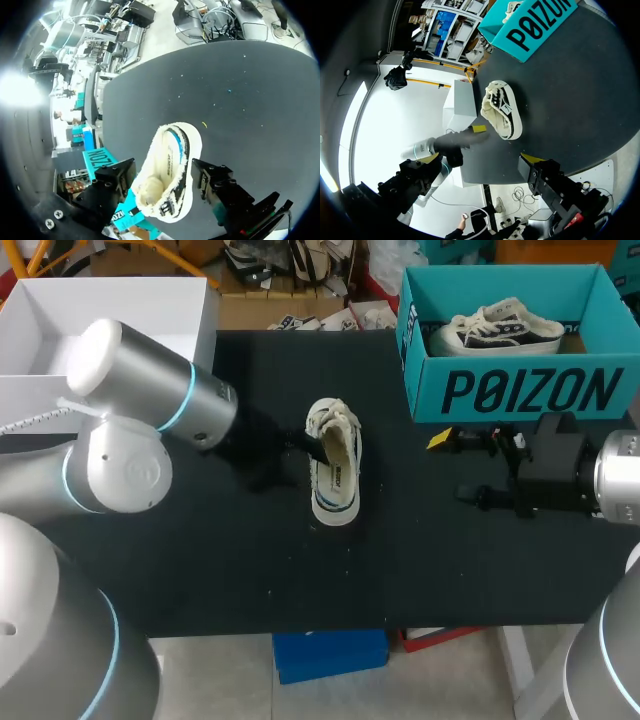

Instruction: Take the shoe out of the shoebox, open the shoe tongue, remove and reinsert the insole, then place the shoe into the shoebox

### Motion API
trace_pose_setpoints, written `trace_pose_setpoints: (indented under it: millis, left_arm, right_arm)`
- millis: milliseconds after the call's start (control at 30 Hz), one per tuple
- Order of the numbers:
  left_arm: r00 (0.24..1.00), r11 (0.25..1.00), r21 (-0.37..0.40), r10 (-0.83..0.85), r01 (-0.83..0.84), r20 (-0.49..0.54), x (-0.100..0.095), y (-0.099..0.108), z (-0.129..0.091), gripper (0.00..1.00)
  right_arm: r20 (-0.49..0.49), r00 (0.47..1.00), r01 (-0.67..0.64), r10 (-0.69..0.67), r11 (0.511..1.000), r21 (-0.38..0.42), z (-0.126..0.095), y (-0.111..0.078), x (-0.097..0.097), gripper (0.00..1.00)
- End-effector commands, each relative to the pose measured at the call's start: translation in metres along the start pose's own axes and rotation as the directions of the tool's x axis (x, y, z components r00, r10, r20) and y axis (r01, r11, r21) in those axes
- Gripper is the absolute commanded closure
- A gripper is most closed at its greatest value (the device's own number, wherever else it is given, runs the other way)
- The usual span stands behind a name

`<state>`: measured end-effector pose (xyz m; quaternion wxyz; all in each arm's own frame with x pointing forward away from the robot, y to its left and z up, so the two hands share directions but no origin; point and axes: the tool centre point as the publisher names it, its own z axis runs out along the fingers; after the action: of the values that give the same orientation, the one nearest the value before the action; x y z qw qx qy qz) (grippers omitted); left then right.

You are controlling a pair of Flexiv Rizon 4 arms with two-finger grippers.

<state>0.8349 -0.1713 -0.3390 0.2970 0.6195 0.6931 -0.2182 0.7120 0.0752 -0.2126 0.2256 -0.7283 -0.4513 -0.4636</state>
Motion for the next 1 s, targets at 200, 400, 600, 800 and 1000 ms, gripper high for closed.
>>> trace_pose_setpoints:
  millis: [200,400,600,800,1000]
  left_arm:
    - [0.983,0.998,0.039,0.054,-0.048,-0.173,-0.005,0.0,0.002,1.0]
    - [0.952,0.994,0.077,0.098,-0.079,-0.29,-0.001,0.0,0.013,1.0]
    - [0.944,0.993,0.099,0.099,-0.071,-0.316,0.0,0.001,0.024,1.0]
    - [0.934,0.991,0.111,0.107,-0.073,-0.341,0.001,0.003,0.033,1.0]
    - [0.923,0.99,0.121,0.11,-0.069,-0.369,0.006,0.004,0.042,1.0]
  right_arm:
    - [0.002,1.0,0.0,0.0,1.0,0.001,-0.001,0.0,0.0,0.0]
    - [0.002,1.0,0.0,0.0,1.0,0.001,-0.001,0.0,0.0,0.0]
    - [0.002,1.0,0.0,0.0,1.0,0.001,-0.001,0.0,0.0,0.0]
    - [0.002,1.0,0.0,0.0,1.0,0.001,-0.001,0.0,0.0,0.0]
    - [0.002,1.0,0.0,0.0,1.0,0.001,-0.001,0.0,0.0,0.0]
